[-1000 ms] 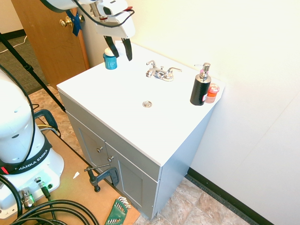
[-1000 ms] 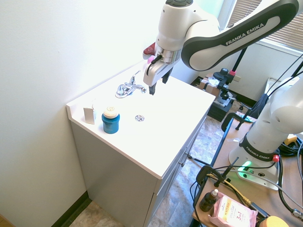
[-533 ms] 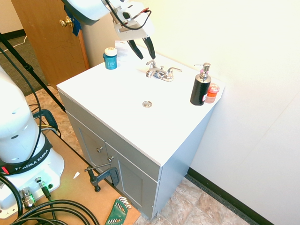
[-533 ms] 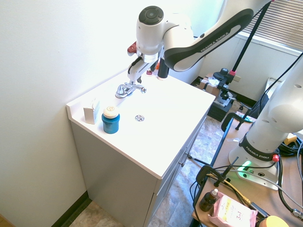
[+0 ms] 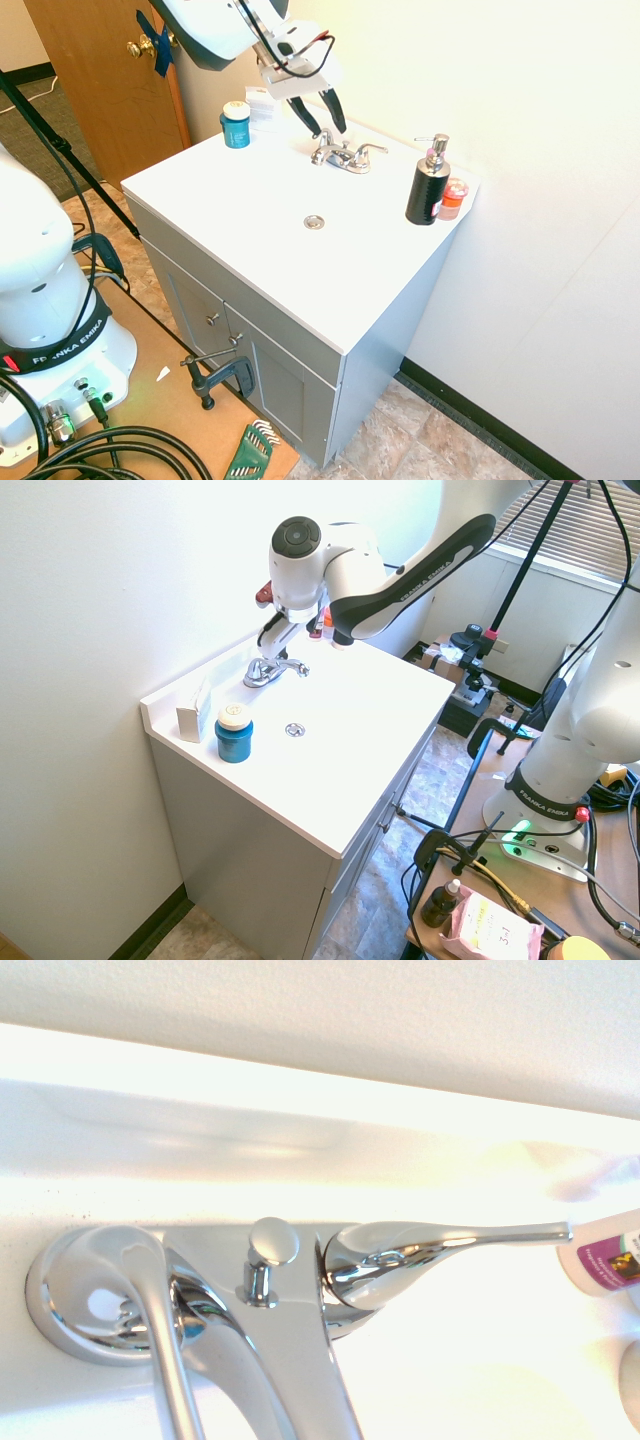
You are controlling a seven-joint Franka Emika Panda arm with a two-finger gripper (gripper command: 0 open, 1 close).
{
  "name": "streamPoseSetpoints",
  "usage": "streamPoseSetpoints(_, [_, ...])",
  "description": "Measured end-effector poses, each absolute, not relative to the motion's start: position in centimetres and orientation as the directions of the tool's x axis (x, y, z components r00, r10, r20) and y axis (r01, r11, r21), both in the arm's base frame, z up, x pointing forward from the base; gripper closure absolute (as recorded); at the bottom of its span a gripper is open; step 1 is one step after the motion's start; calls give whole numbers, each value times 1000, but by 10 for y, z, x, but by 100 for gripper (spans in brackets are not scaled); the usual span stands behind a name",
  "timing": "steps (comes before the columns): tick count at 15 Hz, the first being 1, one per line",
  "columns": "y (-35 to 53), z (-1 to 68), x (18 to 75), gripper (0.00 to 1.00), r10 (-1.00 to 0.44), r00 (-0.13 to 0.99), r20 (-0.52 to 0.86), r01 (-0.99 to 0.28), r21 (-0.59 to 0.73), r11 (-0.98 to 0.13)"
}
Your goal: Turn off the hot water
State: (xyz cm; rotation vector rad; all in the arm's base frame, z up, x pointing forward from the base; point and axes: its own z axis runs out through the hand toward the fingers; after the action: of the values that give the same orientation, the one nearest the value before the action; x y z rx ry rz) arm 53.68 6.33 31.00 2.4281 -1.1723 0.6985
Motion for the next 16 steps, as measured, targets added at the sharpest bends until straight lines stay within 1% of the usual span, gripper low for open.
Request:
streamPoseSetpoints(7, [81,283,538,0,-616,563,550,-783,118,-610])
streamPoseSetpoints(16, [61,263,549,0,-604,567,560,-788,155,-596])
